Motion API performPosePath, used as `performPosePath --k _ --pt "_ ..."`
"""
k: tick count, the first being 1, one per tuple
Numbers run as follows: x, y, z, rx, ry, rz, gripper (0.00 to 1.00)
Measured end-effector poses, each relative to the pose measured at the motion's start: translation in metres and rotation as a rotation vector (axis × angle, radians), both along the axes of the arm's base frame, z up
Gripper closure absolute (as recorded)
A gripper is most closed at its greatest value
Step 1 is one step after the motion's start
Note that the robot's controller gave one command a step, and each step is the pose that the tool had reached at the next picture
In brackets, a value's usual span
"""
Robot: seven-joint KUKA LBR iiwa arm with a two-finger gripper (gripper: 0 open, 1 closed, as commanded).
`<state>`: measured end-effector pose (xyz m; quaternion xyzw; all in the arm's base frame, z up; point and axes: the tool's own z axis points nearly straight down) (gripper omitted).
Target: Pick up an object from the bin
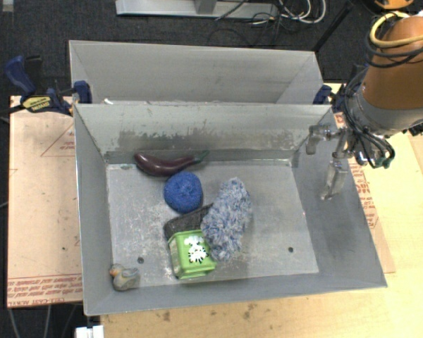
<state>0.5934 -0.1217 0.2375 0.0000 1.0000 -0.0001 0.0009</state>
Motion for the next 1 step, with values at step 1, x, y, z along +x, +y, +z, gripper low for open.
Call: performPosePath --k 1 --pt "-0.0004 0.0287 -0.0570 0.000 -0.002 0.122 0.00"
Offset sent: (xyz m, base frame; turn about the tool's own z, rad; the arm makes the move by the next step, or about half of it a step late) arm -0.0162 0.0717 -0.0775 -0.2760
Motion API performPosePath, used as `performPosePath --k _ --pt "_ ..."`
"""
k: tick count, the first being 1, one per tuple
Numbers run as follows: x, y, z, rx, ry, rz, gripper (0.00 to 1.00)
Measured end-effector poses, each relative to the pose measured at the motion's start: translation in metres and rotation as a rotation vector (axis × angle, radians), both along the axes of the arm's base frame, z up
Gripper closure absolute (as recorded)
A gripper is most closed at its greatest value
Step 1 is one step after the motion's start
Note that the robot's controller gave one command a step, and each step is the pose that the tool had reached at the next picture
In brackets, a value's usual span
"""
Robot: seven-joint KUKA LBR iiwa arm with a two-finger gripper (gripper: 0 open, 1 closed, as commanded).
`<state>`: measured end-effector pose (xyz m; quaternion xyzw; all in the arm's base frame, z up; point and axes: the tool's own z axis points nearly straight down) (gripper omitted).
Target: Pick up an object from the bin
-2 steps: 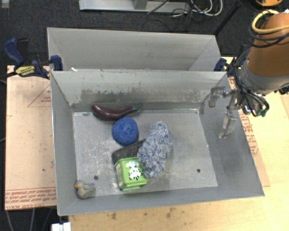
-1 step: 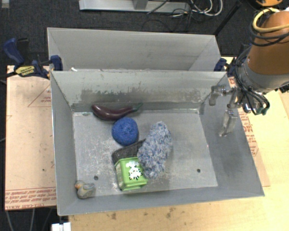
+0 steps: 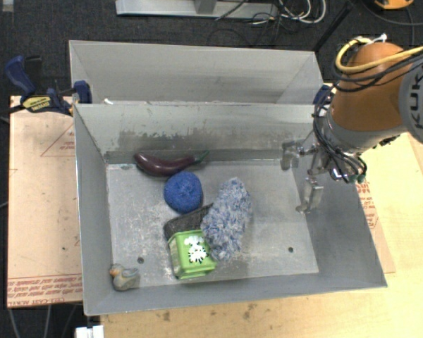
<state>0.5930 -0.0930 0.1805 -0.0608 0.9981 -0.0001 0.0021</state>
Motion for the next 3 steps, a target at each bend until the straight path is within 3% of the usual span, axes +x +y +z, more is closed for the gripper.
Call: performPosePath --k 1,2,3 --pt "-0.016 0.046 -0.021 0.002 0.005 0.158 0.00" --pt "0.001 0.095 -0.043 0.001 0.001 0.127 0.00" --pt "-0.006 0.103 -0.087 0.000 0.001 0.385 0.00"
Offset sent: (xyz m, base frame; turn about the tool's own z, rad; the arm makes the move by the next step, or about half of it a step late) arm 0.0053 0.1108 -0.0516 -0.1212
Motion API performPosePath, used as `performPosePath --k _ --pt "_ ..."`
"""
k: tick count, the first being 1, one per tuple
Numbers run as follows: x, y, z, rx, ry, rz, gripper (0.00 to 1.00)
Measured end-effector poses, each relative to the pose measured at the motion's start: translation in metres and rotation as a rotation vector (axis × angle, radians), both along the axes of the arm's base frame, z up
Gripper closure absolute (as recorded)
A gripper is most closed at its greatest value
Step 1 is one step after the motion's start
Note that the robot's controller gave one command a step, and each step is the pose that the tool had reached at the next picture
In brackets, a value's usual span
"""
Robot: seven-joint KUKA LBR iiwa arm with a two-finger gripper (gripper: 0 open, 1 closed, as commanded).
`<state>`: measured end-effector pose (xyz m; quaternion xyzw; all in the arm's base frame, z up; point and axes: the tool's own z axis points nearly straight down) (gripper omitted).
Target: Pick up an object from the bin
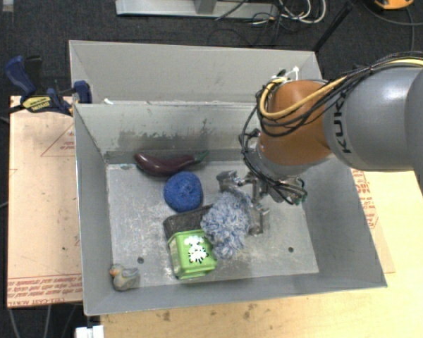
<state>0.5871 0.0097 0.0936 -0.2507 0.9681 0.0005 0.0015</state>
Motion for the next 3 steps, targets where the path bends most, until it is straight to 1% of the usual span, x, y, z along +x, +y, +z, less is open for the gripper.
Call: performPosePath --k 1,3 --pt "0.0000 0.0007 -0.0234 -0.001 0.002 0.144 1.00" --pt "-0.0006 0.0008 -0.0206 -0.001 0.003 0.144 1.00"
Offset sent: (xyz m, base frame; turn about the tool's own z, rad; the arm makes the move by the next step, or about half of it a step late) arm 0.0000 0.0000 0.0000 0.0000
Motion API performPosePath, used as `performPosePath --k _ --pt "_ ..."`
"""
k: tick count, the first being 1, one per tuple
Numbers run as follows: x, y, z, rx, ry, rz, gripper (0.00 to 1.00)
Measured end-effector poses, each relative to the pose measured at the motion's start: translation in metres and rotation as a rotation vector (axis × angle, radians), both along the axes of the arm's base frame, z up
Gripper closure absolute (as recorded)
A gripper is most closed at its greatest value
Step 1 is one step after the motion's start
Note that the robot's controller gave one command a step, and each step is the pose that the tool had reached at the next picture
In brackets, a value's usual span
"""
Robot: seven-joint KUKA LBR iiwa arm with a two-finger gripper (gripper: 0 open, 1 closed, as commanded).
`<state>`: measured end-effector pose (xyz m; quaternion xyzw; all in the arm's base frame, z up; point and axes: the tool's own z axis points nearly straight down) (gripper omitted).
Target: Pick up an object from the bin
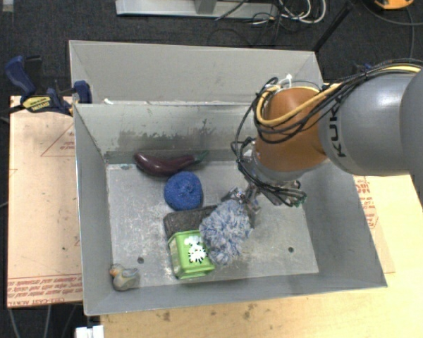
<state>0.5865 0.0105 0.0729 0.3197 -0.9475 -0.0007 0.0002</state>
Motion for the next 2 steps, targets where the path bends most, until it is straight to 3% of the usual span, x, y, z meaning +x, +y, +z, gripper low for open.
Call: performPosePath --k 2 --pt "-0.0008 0.0006 0.0137 0.000 0.003 0.000 1.00"
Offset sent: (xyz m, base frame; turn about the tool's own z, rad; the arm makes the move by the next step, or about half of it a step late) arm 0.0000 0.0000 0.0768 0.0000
